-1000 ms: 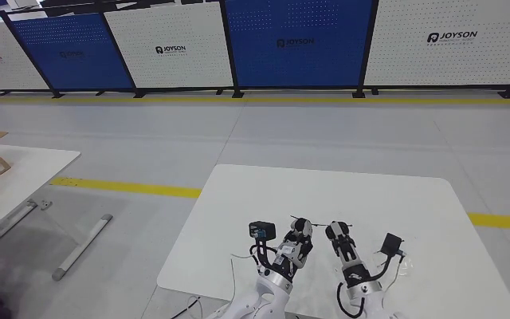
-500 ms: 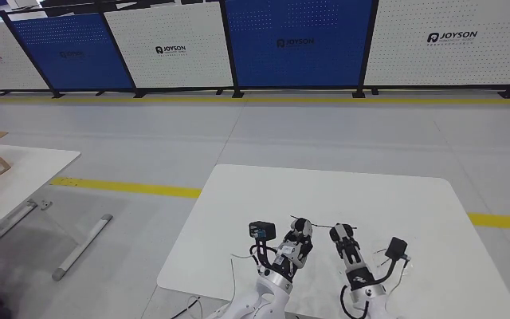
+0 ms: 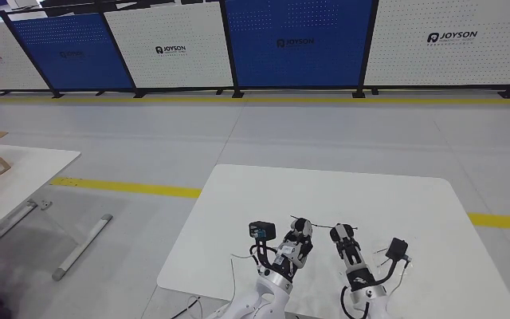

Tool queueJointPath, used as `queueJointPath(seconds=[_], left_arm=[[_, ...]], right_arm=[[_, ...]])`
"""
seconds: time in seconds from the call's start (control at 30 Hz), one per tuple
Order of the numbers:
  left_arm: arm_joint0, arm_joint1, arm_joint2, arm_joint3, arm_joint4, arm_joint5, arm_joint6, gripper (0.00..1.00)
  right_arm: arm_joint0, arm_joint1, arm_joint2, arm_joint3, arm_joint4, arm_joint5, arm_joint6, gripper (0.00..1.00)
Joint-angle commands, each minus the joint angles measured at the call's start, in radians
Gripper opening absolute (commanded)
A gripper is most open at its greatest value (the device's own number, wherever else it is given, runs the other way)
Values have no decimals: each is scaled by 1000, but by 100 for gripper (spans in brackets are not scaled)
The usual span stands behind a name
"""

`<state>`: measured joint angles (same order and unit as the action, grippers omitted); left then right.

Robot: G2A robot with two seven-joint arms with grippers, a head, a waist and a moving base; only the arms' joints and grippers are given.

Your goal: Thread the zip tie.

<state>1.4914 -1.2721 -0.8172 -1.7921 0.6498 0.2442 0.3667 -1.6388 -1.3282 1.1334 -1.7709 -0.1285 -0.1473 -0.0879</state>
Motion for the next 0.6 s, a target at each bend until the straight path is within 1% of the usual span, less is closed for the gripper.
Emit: queueJointPath(seconds=[0.0,0.57], left_arm=[[0,0,0,0,0,0,0,0],[0,0,0,0,0,0,0,0]], right_arm=[[0,-1,0,0,-2,-1,1,0],[2,-7,-3,-3,-13,16,0,0]])
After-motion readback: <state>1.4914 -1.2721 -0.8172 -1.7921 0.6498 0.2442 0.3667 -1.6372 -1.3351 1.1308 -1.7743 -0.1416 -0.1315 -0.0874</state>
